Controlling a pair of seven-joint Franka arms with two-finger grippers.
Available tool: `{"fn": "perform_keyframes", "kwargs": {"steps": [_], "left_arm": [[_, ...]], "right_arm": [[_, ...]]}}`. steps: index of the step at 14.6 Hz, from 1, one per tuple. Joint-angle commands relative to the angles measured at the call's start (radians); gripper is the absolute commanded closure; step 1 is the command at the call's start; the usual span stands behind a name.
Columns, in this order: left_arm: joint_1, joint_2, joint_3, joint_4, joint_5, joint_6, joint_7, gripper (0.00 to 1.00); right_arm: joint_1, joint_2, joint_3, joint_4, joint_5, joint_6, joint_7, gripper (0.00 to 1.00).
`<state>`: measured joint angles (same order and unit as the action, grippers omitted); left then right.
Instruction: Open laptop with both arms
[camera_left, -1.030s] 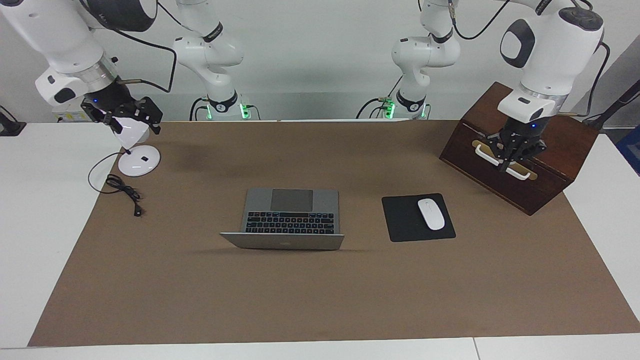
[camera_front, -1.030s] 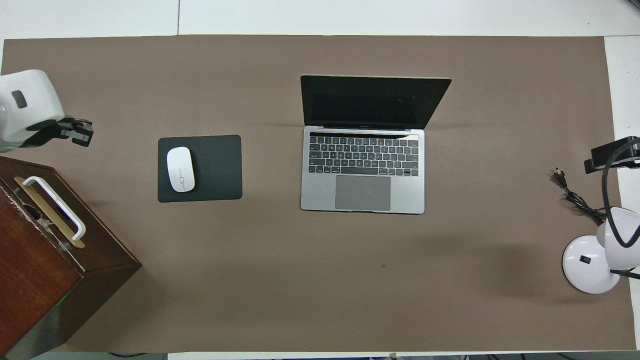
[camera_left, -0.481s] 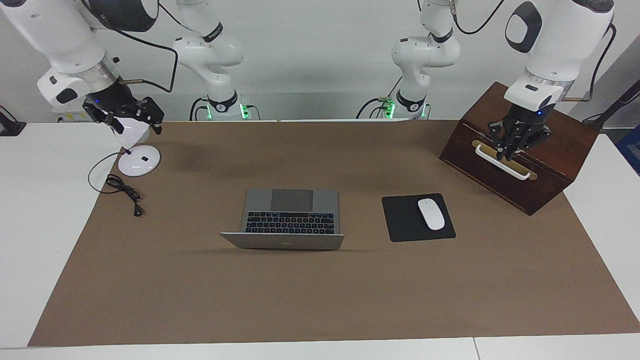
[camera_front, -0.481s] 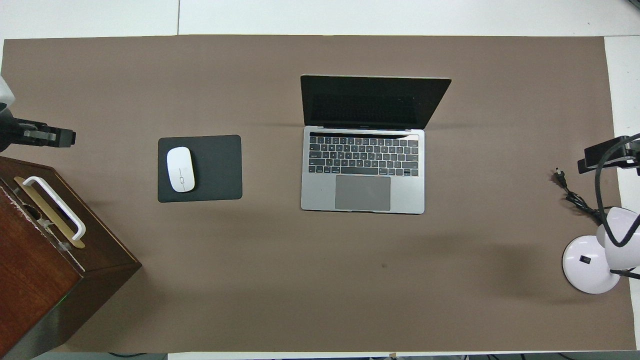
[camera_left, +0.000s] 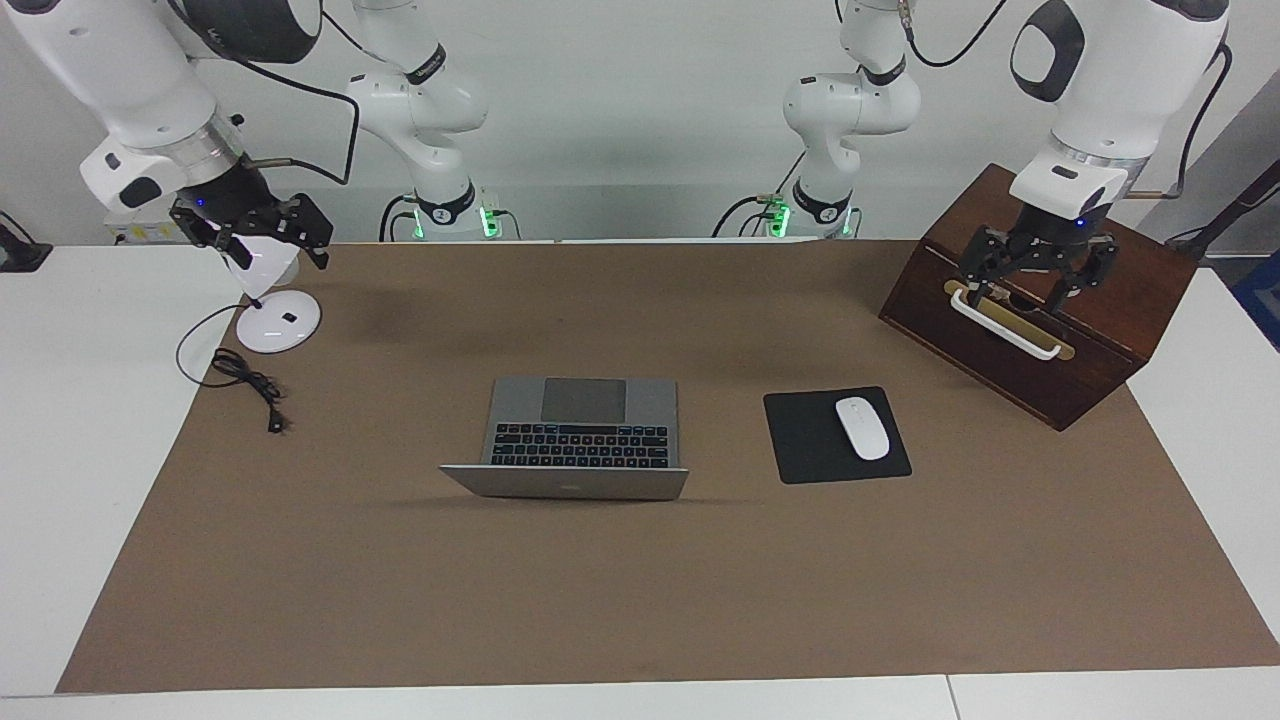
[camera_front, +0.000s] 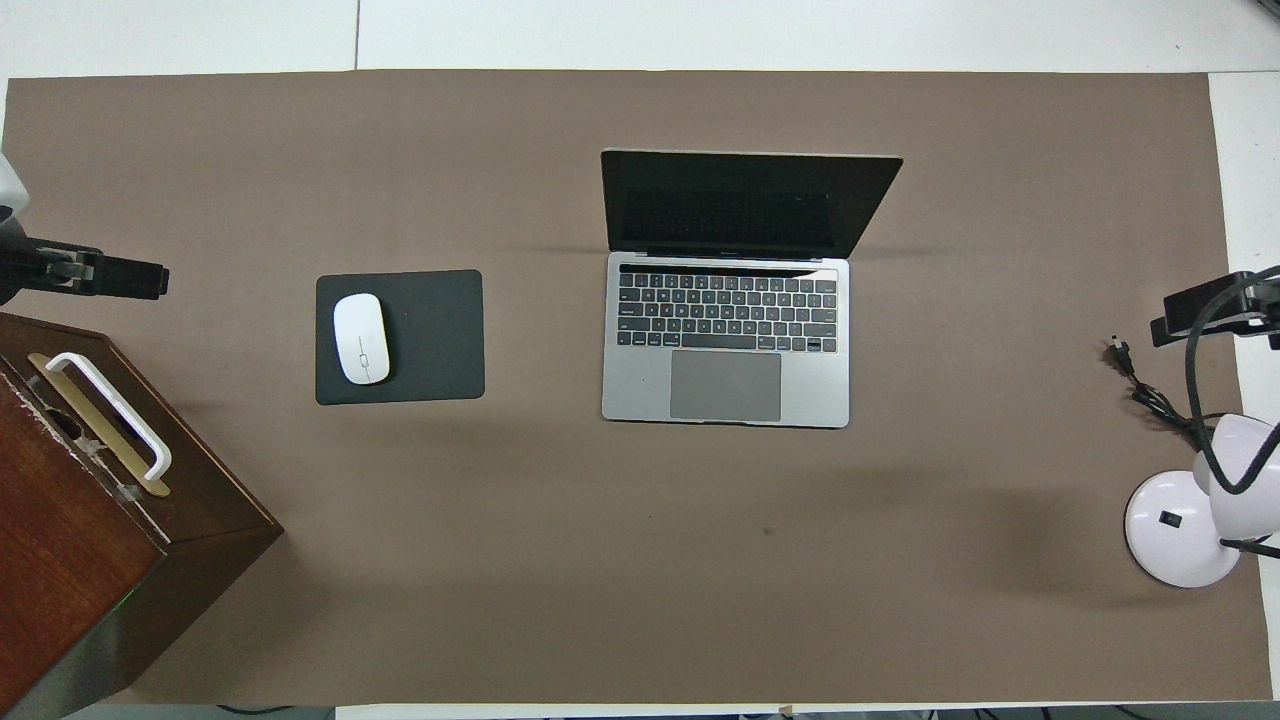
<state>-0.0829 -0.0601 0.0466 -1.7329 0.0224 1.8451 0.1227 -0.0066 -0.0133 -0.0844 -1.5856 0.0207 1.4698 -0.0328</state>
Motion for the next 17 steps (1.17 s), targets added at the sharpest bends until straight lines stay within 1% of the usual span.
{"fn": "perform_keyframes", "kwargs": {"steps": [1, 3, 6, 9, 17], "left_arm": [[0.023, -0.009, -0.007, 0.016, 0.011, -0.021, -0.173, 0.0], [0.025, 0.003, -0.007, 0.053, -0.021, -0.058, -0.186, 0.0], [0.023, 0.025, -0.007, 0.131, -0.056, -0.214, -0.184, 0.0], [0.014, 0.019, -0.008, 0.128, -0.056, -0.309, -0.181, 0.0], [0.018, 0.025, -0.011, 0.133, -0.033, -0.297, -0.14, 0.0]], "right_arm": [[-0.016, -0.013, 0.002, -0.017, 0.01, 0.0, -0.024, 0.0], [-0.018, -0.013, 0.002, -0.027, 0.01, 0.004, -0.022, 0.0], [-0.015, -0.01, -0.009, -0.027, 0.008, 0.0, -0.021, 0.0], [-0.013, -0.01, -0.011, -0.027, 0.008, -0.008, 0.008, 0.0], [-0.018, -0.008, -0.011, -0.027, 0.015, -0.009, 0.011, 0.0]]}}
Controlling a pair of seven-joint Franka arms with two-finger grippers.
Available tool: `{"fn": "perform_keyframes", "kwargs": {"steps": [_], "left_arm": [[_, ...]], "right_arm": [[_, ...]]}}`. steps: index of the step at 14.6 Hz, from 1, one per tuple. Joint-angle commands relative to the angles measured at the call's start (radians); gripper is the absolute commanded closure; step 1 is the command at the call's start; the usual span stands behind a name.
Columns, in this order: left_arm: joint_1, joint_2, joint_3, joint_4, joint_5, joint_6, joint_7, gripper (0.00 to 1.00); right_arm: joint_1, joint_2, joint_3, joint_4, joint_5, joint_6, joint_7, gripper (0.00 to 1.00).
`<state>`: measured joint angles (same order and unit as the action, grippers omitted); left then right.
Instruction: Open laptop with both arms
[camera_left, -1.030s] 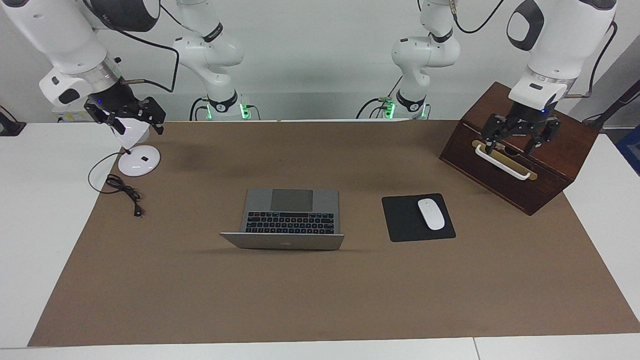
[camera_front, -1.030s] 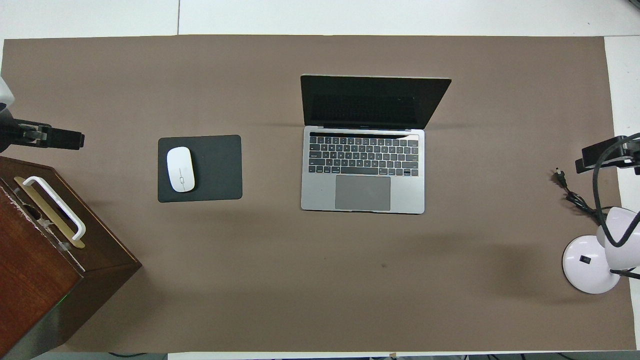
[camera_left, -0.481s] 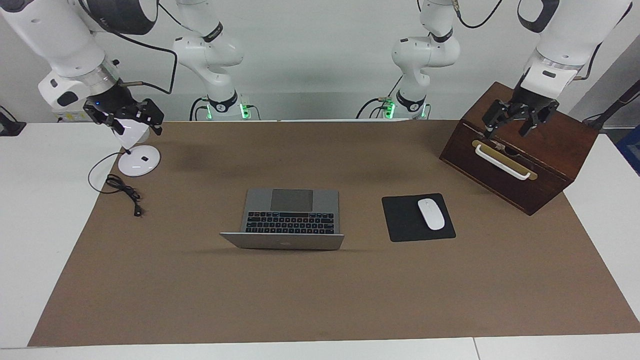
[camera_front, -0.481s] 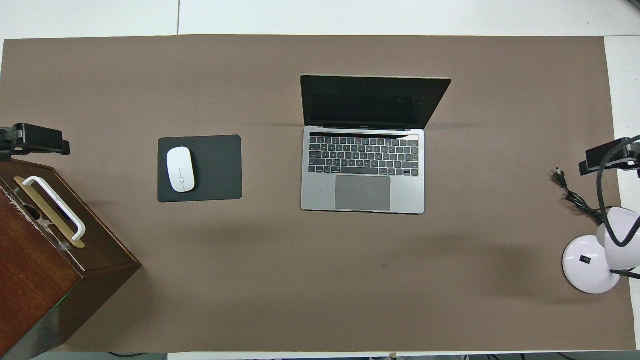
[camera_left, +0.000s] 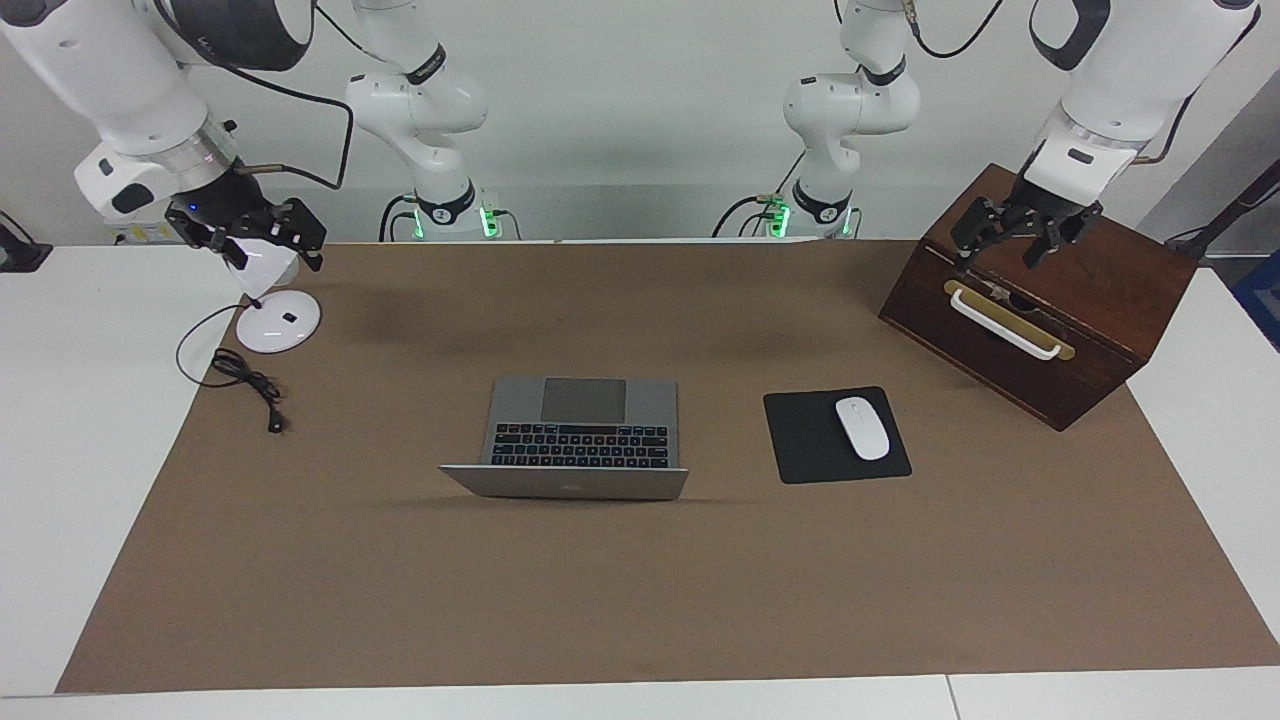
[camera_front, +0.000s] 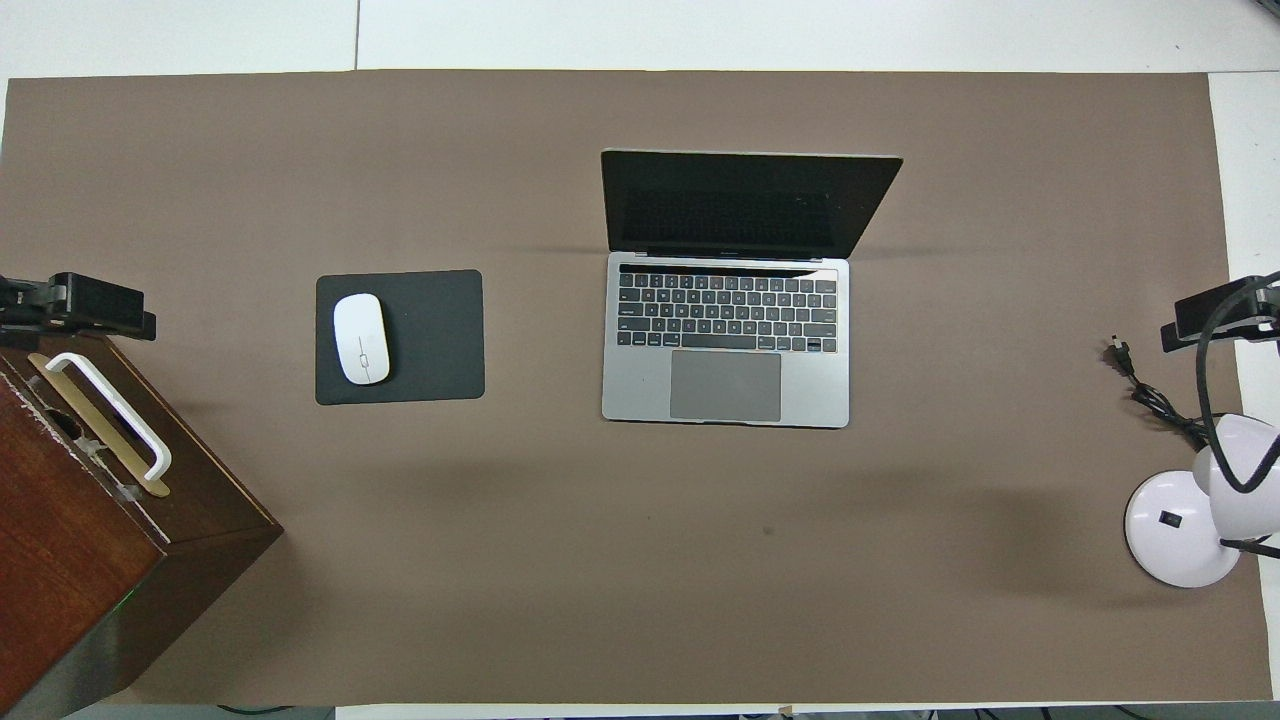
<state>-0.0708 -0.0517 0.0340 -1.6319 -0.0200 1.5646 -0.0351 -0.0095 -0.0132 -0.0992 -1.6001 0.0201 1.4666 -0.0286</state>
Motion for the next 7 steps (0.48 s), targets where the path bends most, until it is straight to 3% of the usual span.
{"fn": "perform_keyframes", "kwargs": {"steps": [1, 7], "left_arm": [[0.011, 0.015, 0.001, 0.03, 0.011, -0.006, 0.02, 0.0], [0.014, 0.012, 0.006, 0.024, 0.009, -0.006, 0.029, 0.0]], "right_arm": [[-0.015, -0.008, 0.004, -0.012, 0.015, -0.006, 0.007, 0.0], [-0.018, -0.01, 0.004, -0.012, 0.008, -0.017, 0.007, 0.0]]}}
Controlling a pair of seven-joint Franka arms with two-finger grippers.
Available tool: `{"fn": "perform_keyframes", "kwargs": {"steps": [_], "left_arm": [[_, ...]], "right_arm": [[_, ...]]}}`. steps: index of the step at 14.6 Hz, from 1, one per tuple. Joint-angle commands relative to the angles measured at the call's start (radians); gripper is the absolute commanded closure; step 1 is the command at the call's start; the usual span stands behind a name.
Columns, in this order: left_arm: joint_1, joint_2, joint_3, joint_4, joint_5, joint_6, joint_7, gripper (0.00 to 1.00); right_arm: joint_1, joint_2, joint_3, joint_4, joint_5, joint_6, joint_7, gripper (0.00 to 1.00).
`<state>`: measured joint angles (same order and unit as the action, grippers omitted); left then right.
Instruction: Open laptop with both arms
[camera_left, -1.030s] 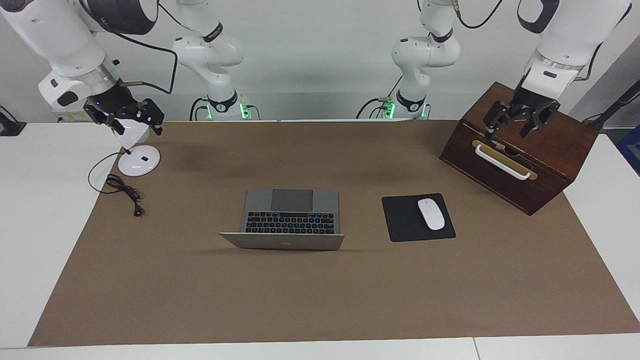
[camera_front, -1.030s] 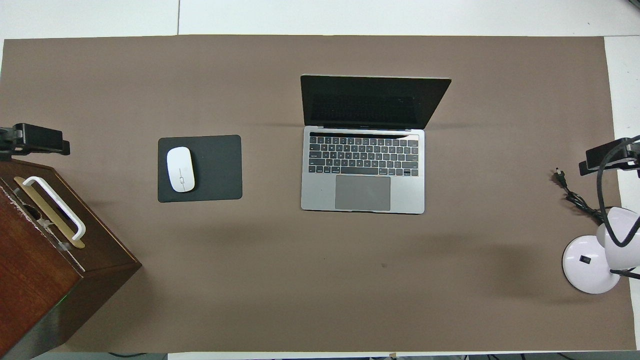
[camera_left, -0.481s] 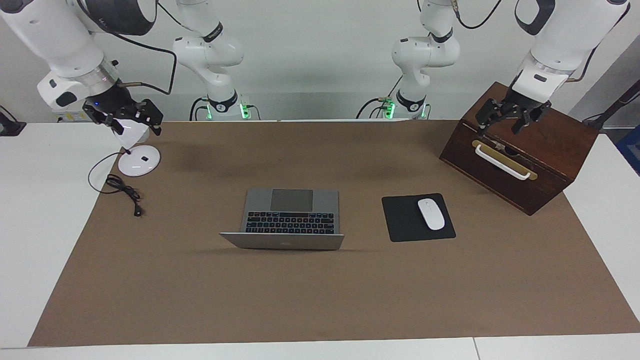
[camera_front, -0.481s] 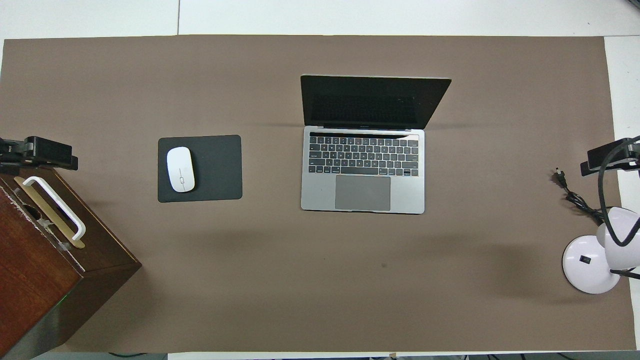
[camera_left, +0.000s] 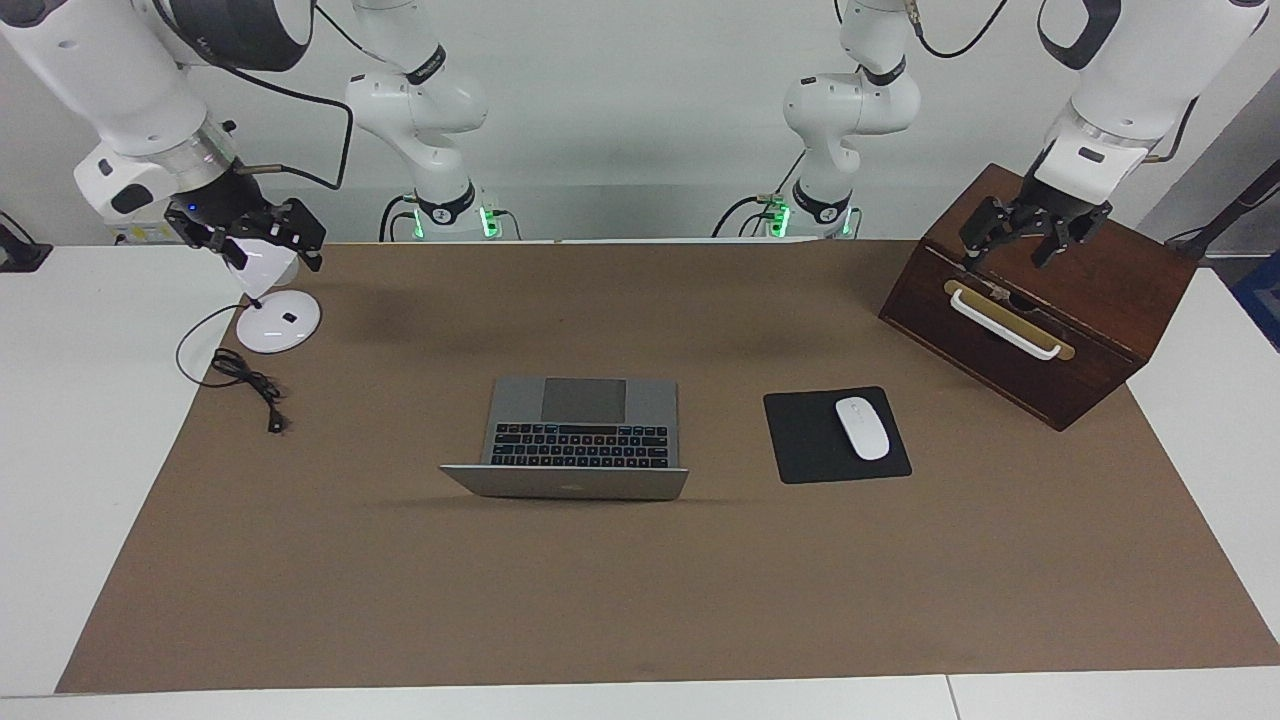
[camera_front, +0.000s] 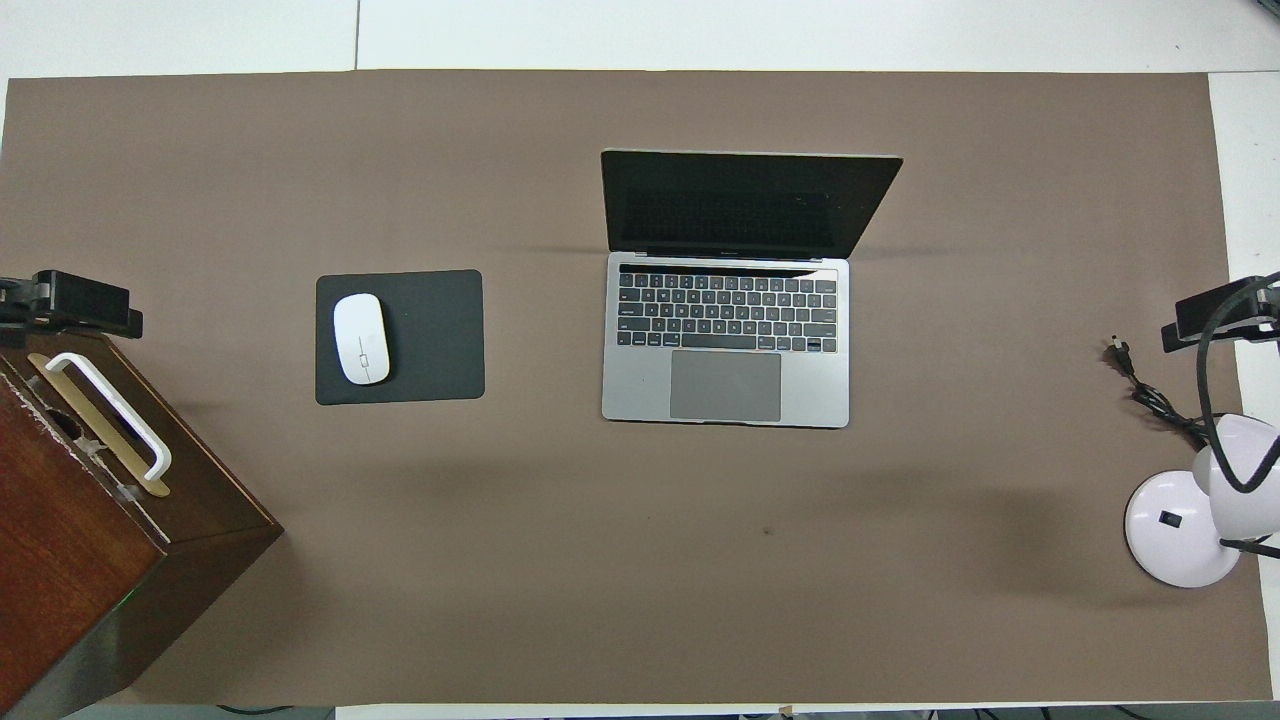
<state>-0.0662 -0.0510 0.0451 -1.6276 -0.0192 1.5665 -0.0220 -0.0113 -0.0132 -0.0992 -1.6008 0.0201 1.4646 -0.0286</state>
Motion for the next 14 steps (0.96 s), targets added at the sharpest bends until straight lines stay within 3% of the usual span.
{"fn": "perform_keyframes", "kwargs": {"steps": [1, 14], "left_arm": [[0.009, 0.011, -0.005, 0.02, 0.008, -0.008, 0.017, 0.0], [0.008, 0.008, -0.007, 0.015, 0.004, -0.006, 0.028, 0.0]], "right_arm": [[-0.015, -0.01, 0.004, -0.011, 0.001, -0.016, 0.007, 0.0], [-0.015, -0.01, 0.009, -0.013, -0.063, -0.024, 0.006, 0.0]]}}
